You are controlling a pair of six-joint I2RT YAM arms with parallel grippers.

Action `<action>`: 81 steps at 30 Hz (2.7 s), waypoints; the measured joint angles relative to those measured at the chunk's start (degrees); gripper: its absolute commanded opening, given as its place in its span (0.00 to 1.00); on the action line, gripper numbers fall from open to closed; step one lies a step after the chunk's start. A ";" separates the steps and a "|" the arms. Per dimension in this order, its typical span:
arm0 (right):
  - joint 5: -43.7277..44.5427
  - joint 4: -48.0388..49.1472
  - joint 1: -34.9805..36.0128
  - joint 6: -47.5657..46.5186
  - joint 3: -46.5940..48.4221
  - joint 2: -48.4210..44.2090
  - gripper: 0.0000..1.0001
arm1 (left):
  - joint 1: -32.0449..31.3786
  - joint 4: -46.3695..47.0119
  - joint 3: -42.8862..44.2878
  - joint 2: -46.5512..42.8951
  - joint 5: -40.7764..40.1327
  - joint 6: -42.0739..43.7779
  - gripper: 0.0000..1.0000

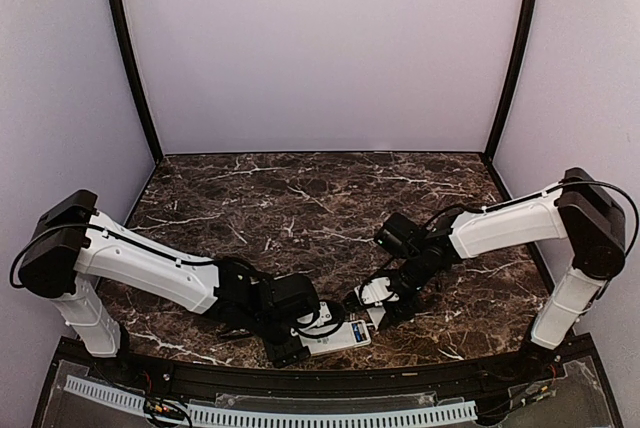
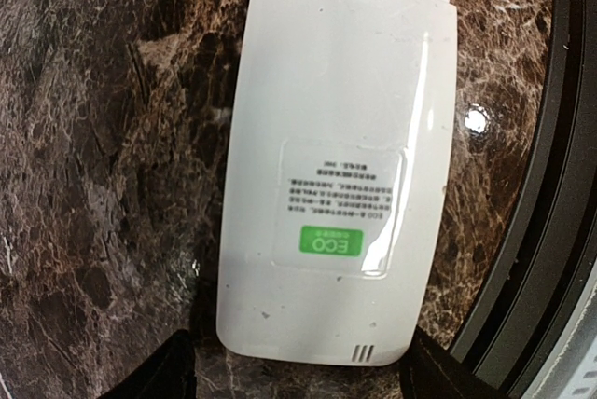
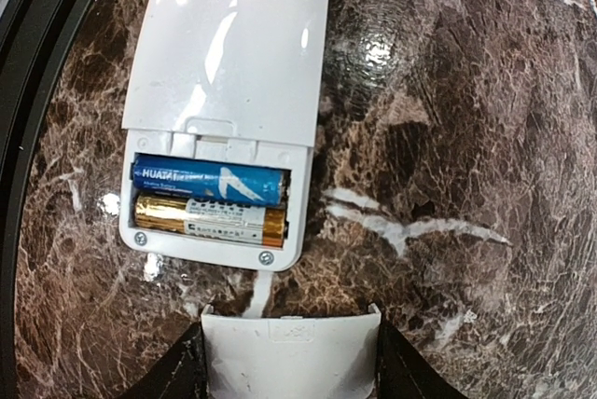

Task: Load the batteries into the remote control
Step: Pick up the battery cover at the center of the board, then place the battery cover on the remote control without the battery cover.

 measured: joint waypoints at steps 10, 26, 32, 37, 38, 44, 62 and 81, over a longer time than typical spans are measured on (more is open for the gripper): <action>0.44 -1.55 0.94 0.09 0.00 -1.14 0.46 | 0.00 0.02 -0.11 -0.87 -0.04 -0.04 0.74; -2.99 1.18 5.20 10.21 -1.64 -7.06 0.43 | 0.04 0.02 -1.22 -2.75 -0.28 -0.26 0.75; -3.21 2.89 6.34 12.31 -1.62 -6.51 0.43 | 0.52 -0.02 -1.66 -3.76 -0.26 -0.57 0.75; -3.23 3.89 6.75 13.09 -1.62 -5.62 0.43 | 0.98 -0.24 -2.51 -5.01 -0.24 -0.70 0.76; -3.17 4.00 6.86 13.20 -1.62 -5.57 0.43 | 1.05 -0.35 -2.73 -5.29 -0.26 -0.72 0.76; -2.51 4.96 7.43 14.21 -1.62 -5.27 0.43 | 1.62 -0.74 -3.39 -6.23 -0.22 -1.03 0.76; 0.55 5.20 9.18 16.37 -2.62 -4.26 0.43 | 3.56 0.31 -3.54 -10.03 -0.17 -1.55 0.77; 2.16 5.70 9.31 17.81 -2.58 -4.07 0.44 | 3.56 0.37 -3.54 -10.03 0.15 -1.53 0.77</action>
